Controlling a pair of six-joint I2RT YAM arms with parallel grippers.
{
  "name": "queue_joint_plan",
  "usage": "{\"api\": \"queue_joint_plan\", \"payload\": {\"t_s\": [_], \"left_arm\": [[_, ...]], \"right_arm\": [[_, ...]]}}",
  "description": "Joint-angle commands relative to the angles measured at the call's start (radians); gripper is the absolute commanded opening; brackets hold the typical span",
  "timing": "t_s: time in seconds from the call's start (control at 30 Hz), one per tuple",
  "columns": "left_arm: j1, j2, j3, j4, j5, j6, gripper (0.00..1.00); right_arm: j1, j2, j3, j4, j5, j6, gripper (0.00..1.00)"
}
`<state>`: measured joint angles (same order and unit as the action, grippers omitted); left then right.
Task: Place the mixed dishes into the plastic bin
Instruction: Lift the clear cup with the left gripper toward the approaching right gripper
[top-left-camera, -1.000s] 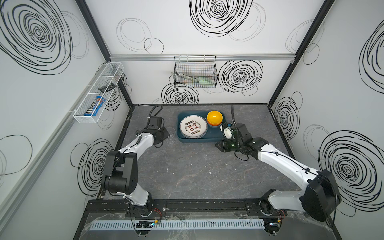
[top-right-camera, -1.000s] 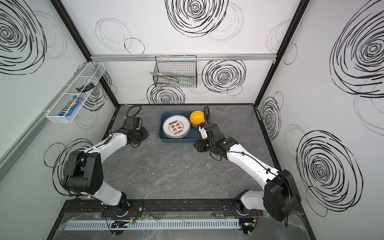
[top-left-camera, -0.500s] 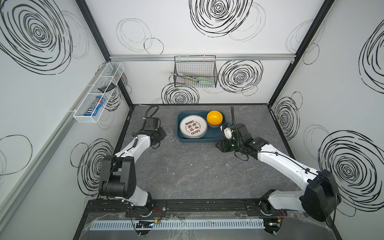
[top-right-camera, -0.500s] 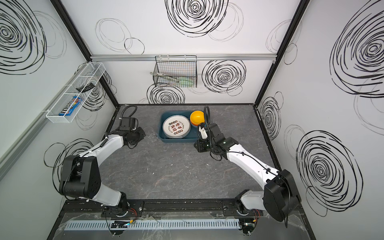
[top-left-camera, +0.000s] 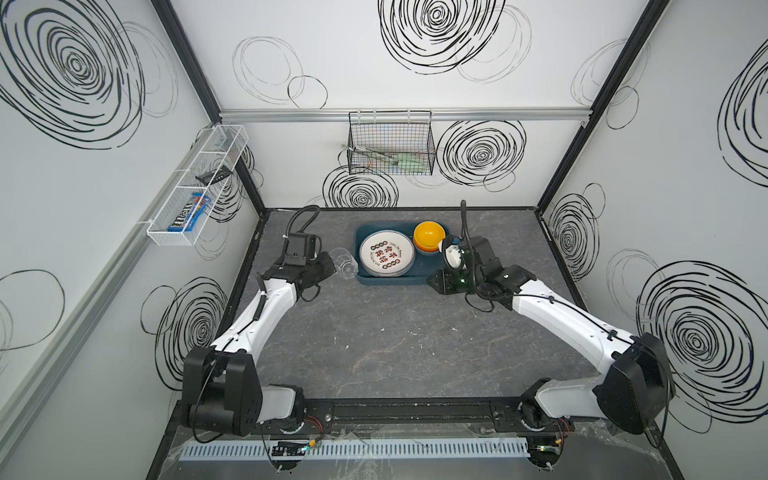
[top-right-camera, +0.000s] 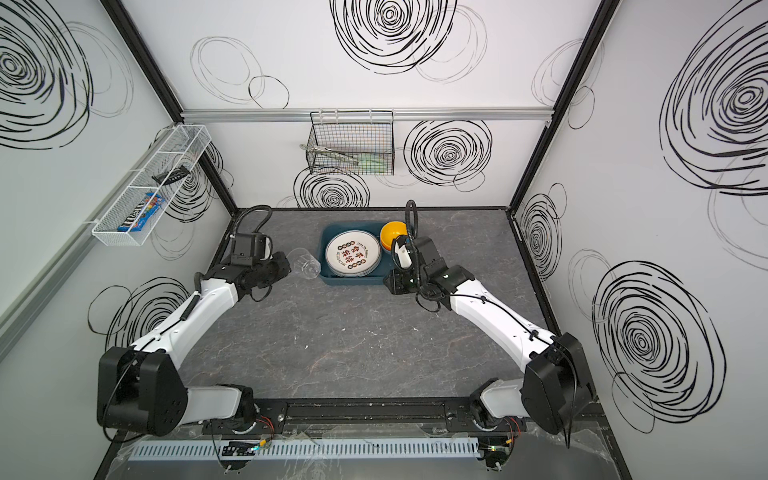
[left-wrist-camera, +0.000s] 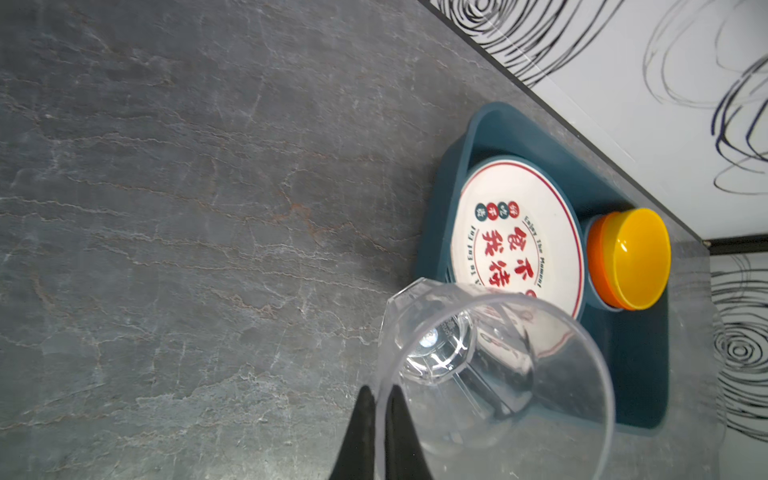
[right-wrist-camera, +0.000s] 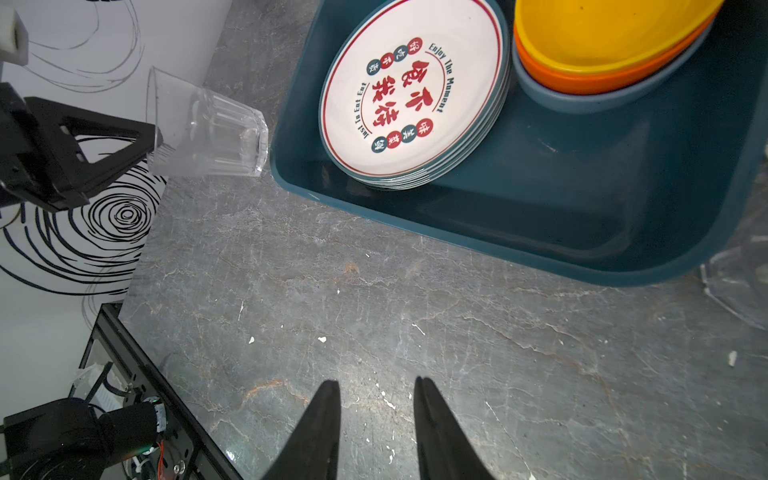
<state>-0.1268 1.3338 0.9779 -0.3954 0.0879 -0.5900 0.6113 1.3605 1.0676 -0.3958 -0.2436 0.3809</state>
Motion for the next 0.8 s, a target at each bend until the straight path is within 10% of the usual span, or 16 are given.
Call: {"api": "queue_joint_plan", "payload": {"t_s": [0.0,0.77], "left_arm": [[-0.062,-0.036,0.018,-0.005,0.012,0.033,0.00],[-0.514,0.056,0.163,-0.040,-0.091,-0.001,0.00]], "right_arm": [[0.005,0.014,0.070,-0.050,-0.005,0.002,0.37],[0.104,0.144,0.326,-0.273,0.075,-0.004,0.41]]}}
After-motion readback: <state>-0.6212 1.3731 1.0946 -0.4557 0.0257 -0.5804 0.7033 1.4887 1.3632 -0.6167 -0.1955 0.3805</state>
